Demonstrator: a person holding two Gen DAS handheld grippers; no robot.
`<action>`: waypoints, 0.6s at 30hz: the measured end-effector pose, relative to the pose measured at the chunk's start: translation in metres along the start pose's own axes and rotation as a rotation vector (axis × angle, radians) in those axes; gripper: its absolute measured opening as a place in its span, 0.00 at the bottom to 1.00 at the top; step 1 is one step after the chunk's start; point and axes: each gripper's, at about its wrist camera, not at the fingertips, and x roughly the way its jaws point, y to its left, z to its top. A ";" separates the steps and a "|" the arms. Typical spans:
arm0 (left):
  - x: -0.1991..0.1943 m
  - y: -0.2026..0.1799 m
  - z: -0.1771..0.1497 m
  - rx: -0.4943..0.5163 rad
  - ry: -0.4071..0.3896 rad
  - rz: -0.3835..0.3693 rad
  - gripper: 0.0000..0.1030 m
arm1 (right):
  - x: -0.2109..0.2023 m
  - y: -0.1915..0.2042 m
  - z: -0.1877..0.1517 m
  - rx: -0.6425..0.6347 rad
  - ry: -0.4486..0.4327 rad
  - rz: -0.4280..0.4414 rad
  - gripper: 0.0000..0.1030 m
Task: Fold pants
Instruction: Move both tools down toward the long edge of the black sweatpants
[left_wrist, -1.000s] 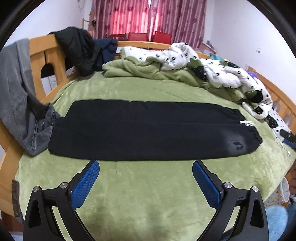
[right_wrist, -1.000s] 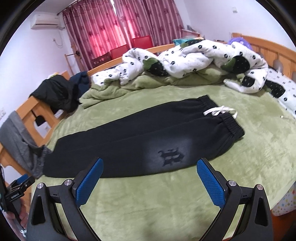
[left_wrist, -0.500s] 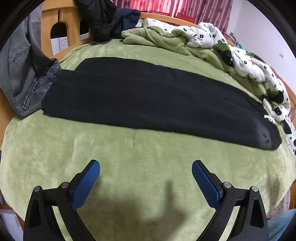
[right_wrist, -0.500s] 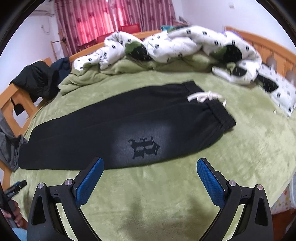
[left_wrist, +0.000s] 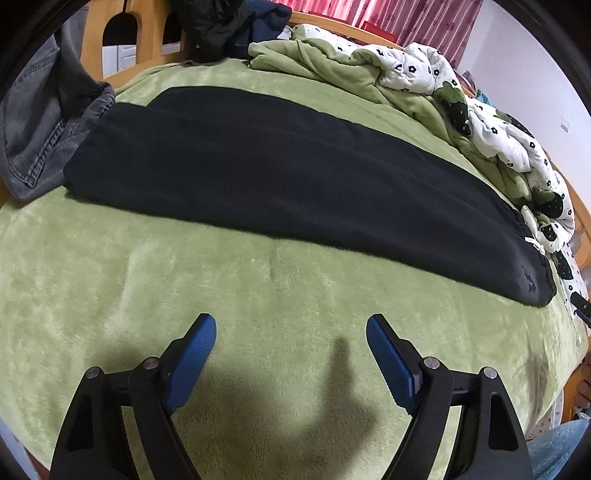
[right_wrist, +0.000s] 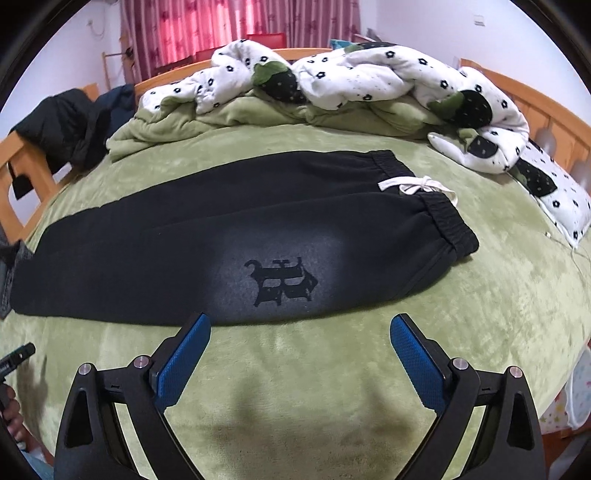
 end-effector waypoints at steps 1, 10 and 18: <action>0.002 0.000 -0.001 0.001 0.008 -0.002 0.79 | 0.000 0.002 0.000 -0.003 -0.001 0.003 0.94; 0.010 0.009 -0.006 -0.024 0.022 -0.018 0.79 | 0.010 0.005 -0.004 0.020 0.018 0.034 0.87; 0.014 0.013 -0.007 -0.060 -0.006 -0.023 0.79 | 0.034 0.011 -0.015 0.010 0.108 0.052 0.77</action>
